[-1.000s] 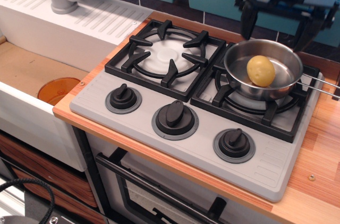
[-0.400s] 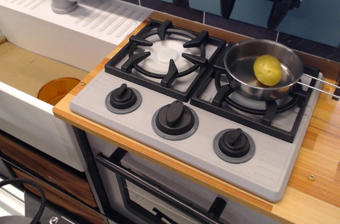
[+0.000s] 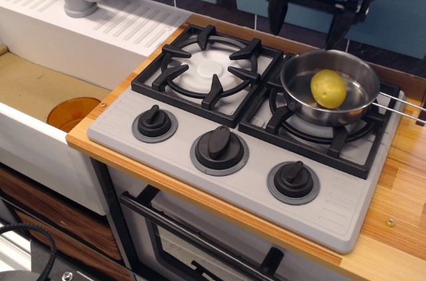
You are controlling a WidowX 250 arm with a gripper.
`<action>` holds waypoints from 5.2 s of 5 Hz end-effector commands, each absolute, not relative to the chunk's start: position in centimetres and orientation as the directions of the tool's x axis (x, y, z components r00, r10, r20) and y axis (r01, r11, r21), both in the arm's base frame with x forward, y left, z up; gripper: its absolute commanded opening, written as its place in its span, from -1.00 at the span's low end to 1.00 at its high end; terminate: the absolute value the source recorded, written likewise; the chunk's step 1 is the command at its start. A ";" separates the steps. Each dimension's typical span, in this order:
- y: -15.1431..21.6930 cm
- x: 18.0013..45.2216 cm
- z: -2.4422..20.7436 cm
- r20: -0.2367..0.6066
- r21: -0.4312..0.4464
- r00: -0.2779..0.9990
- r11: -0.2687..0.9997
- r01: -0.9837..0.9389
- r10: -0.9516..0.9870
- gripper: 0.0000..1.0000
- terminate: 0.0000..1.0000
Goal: Put potato in pot or pan an put pot or pan on stove
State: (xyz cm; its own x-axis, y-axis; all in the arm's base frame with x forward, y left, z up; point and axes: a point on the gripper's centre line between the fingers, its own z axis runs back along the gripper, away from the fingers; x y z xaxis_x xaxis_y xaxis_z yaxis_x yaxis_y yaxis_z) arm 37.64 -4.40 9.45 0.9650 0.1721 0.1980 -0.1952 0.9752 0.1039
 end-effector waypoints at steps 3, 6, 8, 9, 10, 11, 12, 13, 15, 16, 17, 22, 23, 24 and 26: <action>-5.0 36.4 8.4 0.331 0.055 0.923 0.973 -0.225 0.195 1.00 -1.00; -5.9 35.7 5.9 0.356 0.045 0.907 0.965 -0.260 0.227 -1.00 -1.00; -6.4 35.7 6.3 0.347 0.041 0.911 0.967 -0.251 0.222 -1.00 -1.00; -6.3 35.7 7.0 0.324 0.031 0.923 0.973 -0.228 0.206 -1.00 -1.00; -6.5 35.4 8.0 0.315 0.037 0.930 0.977 -0.212 0.190 -1.00 -1.00; -6.5 35.0 10.2 0.281 0.048 0.941 0.976 -0.212 0.191 -1.00 -1.00; -5.3 34.8 12.3 0.256 0.067 0.949 0.976 -0.205 0.182 -1.00 -1.00; -3.4 35.1 13.6 0.241 0.077 0.957 0.980 -0.183 0.160 -1.00 -1.00; 1.7 36.2 14.4 0.227 0.078 0.967 0.988 -0.132 0.111 -1.00 -1.00; 4.0 36.5 13.7 0.230 0.068 0.969 0.992 -0.110 0.092 -1.00 -1.00; 6.2 36.5 12.6 0.241 0.051 0.967 0.994 -0.098 0.083 -1.00 -1.00; 9.5 37.1 5.5 0.316 -0.020 0.945 0.996 -0.081 0.083 1.00 -1.00; 9.8 37.1 6.6 0.296 -0.003 0.952 0.997 -0.074 0.072 1.00 -1.00; 9.9 37.1 8.2 0.275 0.004 0.958 0.997 -0.078 0.074 1.00 -1.00; 9.1 36.9 10.9 0.248 0.022 0.964 0.995 -0.102 0.093 1.00 -1.00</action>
